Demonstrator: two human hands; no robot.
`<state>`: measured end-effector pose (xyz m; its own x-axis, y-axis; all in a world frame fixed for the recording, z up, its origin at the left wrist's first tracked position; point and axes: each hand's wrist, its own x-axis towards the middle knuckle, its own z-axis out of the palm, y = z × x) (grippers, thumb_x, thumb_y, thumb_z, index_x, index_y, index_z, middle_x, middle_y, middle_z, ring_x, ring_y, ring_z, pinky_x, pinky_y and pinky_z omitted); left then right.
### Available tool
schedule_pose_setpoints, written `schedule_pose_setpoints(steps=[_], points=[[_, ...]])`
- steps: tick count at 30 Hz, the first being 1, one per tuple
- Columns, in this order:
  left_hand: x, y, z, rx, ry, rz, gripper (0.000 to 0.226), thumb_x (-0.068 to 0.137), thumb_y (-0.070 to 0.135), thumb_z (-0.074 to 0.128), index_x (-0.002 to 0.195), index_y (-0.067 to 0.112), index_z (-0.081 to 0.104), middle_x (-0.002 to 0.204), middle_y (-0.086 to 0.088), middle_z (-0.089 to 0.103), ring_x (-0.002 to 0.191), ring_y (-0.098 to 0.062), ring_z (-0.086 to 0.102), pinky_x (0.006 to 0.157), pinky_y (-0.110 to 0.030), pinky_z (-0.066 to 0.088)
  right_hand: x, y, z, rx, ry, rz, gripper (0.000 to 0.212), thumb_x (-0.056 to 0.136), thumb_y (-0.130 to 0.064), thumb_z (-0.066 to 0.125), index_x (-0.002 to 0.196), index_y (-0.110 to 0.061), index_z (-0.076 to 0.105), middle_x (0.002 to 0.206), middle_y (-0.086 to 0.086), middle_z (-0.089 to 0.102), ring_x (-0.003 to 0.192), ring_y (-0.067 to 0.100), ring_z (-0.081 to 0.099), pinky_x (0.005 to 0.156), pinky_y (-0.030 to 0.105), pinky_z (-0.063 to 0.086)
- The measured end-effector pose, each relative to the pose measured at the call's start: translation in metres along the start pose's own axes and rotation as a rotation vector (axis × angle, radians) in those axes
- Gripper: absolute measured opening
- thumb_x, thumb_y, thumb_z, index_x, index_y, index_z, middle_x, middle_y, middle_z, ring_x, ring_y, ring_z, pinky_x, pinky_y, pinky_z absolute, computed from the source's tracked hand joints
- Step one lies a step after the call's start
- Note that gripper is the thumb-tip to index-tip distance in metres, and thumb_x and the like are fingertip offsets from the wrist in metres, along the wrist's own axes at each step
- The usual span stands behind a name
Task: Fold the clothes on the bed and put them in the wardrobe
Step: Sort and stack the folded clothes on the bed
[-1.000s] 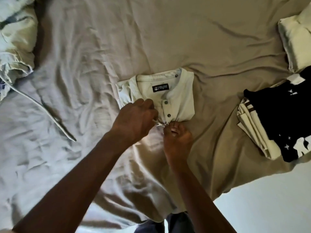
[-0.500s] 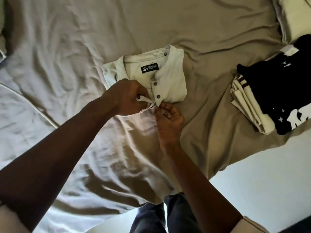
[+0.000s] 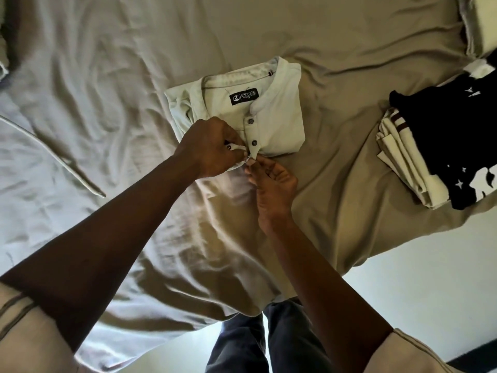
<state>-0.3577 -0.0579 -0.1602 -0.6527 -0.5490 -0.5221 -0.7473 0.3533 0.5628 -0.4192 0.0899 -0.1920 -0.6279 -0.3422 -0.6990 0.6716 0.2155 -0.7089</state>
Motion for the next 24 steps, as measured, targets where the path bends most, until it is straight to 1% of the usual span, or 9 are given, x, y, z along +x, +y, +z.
schedule_pose_setpoints(steps=[3,6,8,11,14,16,18,20,24], points=[[-0.004,-0.005,0.012,-0.029,0.072,-0.005,0.016,0.085,0.037,0.082,0.098,0.028,0.083,0.088,0.011,0.075,0.072,-0.001,0.057,0.063,-0.013,0.037,0.001,0.003,0.002,-0.007,0.01,-0.003,0.01,0.088,0.004,0.076,0.089,-0.005,0.074,0.084,0.013,0.074,0.074,0.016,0.068,0.071,0.025,0.056],[-0.01,-0.003,0.018,-0.071,0.134,-0.034,0.015,0.085,0.031,0.081,0.099,0.025,0.083,0.09,0.008,0.076,0.085,-0.009,0.065,0.074,-0.024,0.048,0.002,0.007,0.005,-0.043,0.047,-0.019,0.009,0.088,0.003,0.076,0.092,-0.005,0.075,0.09,0.014,0.075,0.079,0.017,0.07,0.077,0.028,0.058],[-0.011,-0.001,0.019,-0.124,0.115,-0.051,0.013,0.086,0.026,0.079,0.098,0.024,0.083,0.093,0.007,0.078,0.088,-0.01,0.067,0.079,-0.027,0.052,0.001,0.008,0.008,-0.023,0.069,-0.014,0.01,0.088,0.003,0.076,0.091,-0.007,0.075,0.091,0.012,0.076,0.084,0.018,0.072,0.083,0.031,0.06],[-0.014,0.0,0.018,-0.152,0.06,-0.052,0.013,0.088,0.023,0.076,0.1,0.024,0.082,0.085,0.015,0.074,0.076,-0.001,0.063,0.073,-0.019,0.05,-0.002,0.01,0.013,0.018,0.097,0.011,0.009,0.087,0.002,0.077,0.094,-0.005,0.076,0.094,0.013,0.077,0.086,0.018,0.072,0.086,0.033,0.06],[-0.021,0.002,0.015,-0.153,0.006,-0.085,0.024,0.091,0.021,0.07,0.113,0.022,0.079,0.09,0.014,0.071,0.079,-0.003,0.062,0.077,-0.022,0.048,-0.001,0.01,0.013,-0.097,0.131,-0.038,0.012,0.089,-0.001,0.076,0.099,-0.008,0.077,0.094,0.008,0.078,0.087,0.017,0.074,0.087,0.036,0.061],[-0.027,0.006,0.009,-0.044,-0.022,-0.047,0.037,0.088,0.033,0.064,0.122,0.024,0.074,0.111,0.006,0.073,0.101,-0.015,0.065,0.092,-0.03,0.047,-0.002,0.007,0.015,-0.284,0.147,-0.178,0.018,0.086,-0.004,0.076,0.102,-0.011,0.072,0.094,0.004,0.076,0.086,0.018,0.073,0.085,0.036,0.061],[-0.033,0.013,-0.001,0.195,-0.009,0.061,0.052,0.079,0.044,0.054,0.125,0.029,0.072,0.12,0.006,0.07,0.115,-0.023,0.059,0.101,-0.045,0.044,-0.008,0.0,0.019,-0.446,0.18,-0.412,0.029,0.079,-0.009,0.076,0.105,-0.014,0.064,0.097,0.003,0.068,0.087,0.019,0.068,0.082,0.036,0.058],[-0.033,0.015,-0.015,0.325,0.017,0.109,0.052,0.077,0.047,0.054,0.122,0.032,0.073,0.124,0.007,0.069,0.119,-0.026,0.056,0.1,-0.05,0.042,-0.011,-0.005,0.022,-0.589,0.2,-0.606,0.034,0.078,-0.014,0.075,0.11,-0.015,0.063,0.102,0.0,0.064,0.091,0.018,0.064,0.082,0.035,0.056],[-0.021,0.011,-0.041,0.221,-0.007,0.089,0.052,0.074,0.058,0.055,0.112,0.029,0.076,0.113,0.007,0.074,0.109,-0.022,0.064,0.098,-0.046,0.049,-0.003,-0.017,0.022,-0.779,0.247,-0.762,0.026,0.087,-0.021,0.072,0.111,-0.014,0.067,0.097,0.001,0.065,0.088,0.021,0.064,0.077,0.033,0.051]])
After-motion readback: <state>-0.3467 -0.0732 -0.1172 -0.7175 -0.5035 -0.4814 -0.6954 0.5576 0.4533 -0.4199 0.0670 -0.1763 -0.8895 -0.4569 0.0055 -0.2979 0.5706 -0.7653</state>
